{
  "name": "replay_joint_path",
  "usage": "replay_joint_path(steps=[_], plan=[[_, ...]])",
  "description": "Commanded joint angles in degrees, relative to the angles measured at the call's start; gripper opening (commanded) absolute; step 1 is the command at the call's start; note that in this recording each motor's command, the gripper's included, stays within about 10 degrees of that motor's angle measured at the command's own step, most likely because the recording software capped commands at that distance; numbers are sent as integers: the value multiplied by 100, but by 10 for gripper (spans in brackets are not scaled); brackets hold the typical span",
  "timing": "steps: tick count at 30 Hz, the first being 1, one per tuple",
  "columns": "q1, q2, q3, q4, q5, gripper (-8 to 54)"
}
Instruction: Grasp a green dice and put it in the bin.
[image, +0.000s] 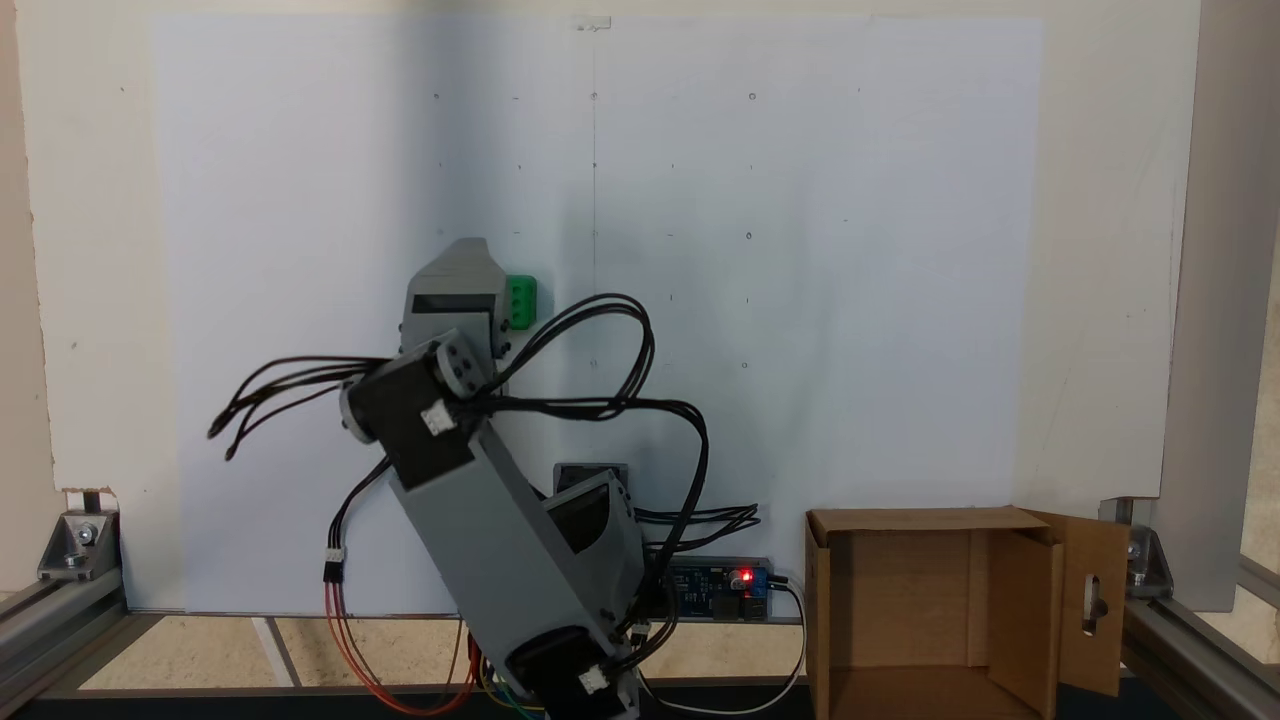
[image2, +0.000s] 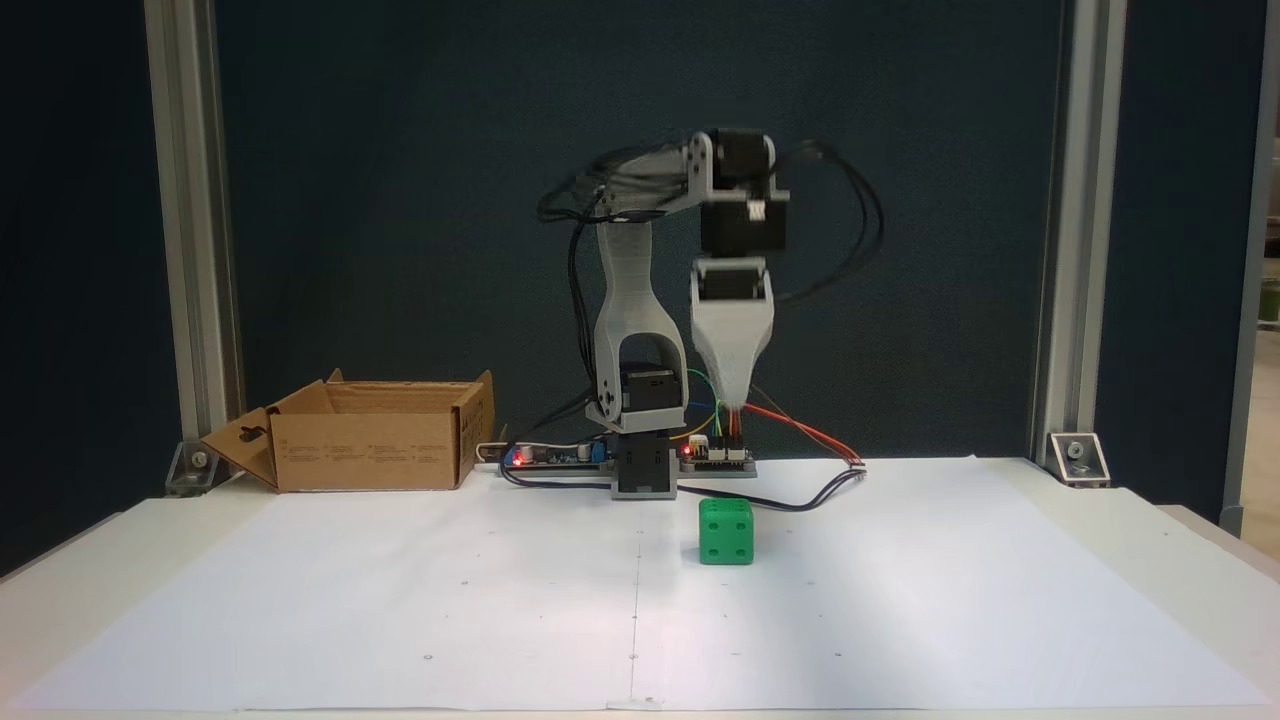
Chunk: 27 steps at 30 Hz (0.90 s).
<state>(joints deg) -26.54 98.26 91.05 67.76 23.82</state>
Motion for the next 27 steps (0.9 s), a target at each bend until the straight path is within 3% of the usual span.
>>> replay_joint_path(steps=[1, 27], plan=[[18, 88, -62, -158, 334, 435], [369, 580, 1187, -809, 334, 435]])
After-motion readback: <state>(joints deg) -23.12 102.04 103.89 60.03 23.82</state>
